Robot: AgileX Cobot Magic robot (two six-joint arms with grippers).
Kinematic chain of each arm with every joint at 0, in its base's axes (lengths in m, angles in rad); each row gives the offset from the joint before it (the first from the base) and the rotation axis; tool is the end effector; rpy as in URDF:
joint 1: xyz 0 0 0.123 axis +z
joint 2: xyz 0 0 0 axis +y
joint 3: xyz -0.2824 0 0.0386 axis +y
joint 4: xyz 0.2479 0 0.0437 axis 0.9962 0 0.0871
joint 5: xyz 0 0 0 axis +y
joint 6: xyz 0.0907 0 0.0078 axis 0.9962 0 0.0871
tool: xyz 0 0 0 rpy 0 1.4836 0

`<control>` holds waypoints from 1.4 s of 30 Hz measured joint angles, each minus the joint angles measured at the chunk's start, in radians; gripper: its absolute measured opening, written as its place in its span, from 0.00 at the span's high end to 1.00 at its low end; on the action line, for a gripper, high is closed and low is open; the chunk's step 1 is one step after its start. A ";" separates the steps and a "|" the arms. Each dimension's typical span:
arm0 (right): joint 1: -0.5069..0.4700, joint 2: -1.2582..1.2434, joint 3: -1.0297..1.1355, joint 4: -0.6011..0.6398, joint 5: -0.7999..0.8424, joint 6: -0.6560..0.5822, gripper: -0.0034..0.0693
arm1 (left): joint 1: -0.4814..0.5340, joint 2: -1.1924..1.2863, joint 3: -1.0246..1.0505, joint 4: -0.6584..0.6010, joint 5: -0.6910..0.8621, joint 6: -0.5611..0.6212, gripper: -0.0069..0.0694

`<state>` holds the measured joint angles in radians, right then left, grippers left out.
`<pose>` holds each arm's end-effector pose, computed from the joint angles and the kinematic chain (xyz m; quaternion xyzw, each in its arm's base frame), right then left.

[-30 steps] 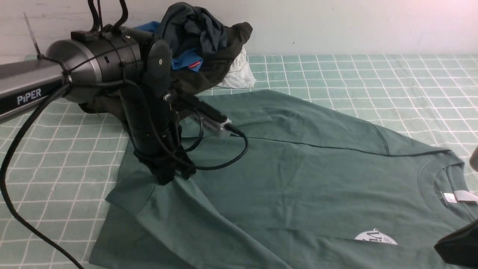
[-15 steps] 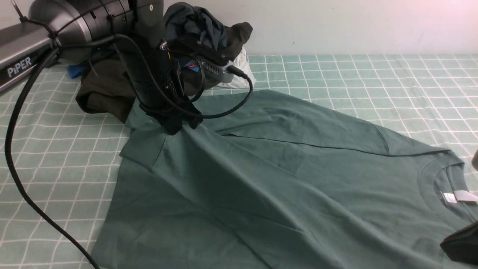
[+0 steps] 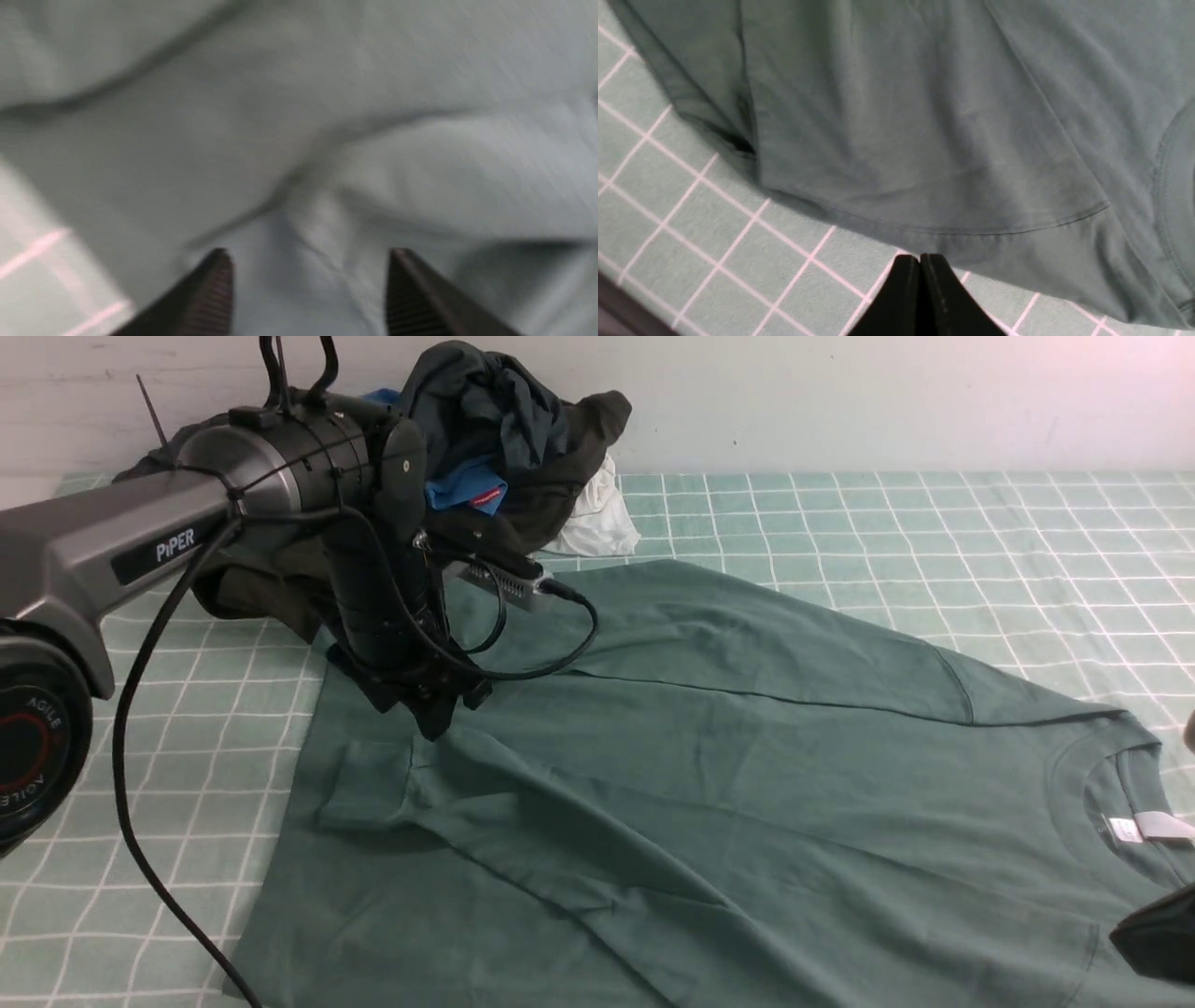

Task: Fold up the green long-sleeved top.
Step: Use the left arm to drag and place the cuff at the centered position on the left edge of the fabric, then use the left arm to clamp the cuff farthest from it

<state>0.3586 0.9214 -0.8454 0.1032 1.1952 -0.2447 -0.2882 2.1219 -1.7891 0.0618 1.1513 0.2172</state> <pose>0.1324 0.0590 0.3121 -0.2822 0.9386 0.0616 0.1887 0.4281 -0.1216 0.2142 0.2587 0.9616 0.0261 0.0878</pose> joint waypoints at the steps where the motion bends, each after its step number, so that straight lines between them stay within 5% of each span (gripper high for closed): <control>1: 0.000 0.012 -0.006 -0.017 -0.006 0.015 0.98 | 0.008 0.000 -0.021 0.020 0.000 -0.031 0.29; 13: 0.000 0.265 -0.183 -0.136 -0.048 0.104 0.98 | 0.182 0.070 -0.165 0.009 -0.048 -0.182 0.22; 28: 0.000 0.379 -0.198 -0.140 -0.085 0.095 0.98 | 0.273 0.214 -0.165 -0.251 -0.203 -0.185 0.24; 32: 0.000 0.379 -0.198 -0.144 -0.085 0.094 0.98 | 0.273 0.214 -0.165 -0.260 -0.211 -0.184 0.33; 42: 0.000 0.379 -0.198 -0.146 -0.085 0.093 0.98 | 0.272 0.189 -0.166 -0.262 -0.214 -0.155 0.78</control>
<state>0.3586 1.3001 -1.0429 -0.0426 1.1104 -0.1514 -0.0159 2.3109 -1.9552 -0.2004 0.9378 0.0626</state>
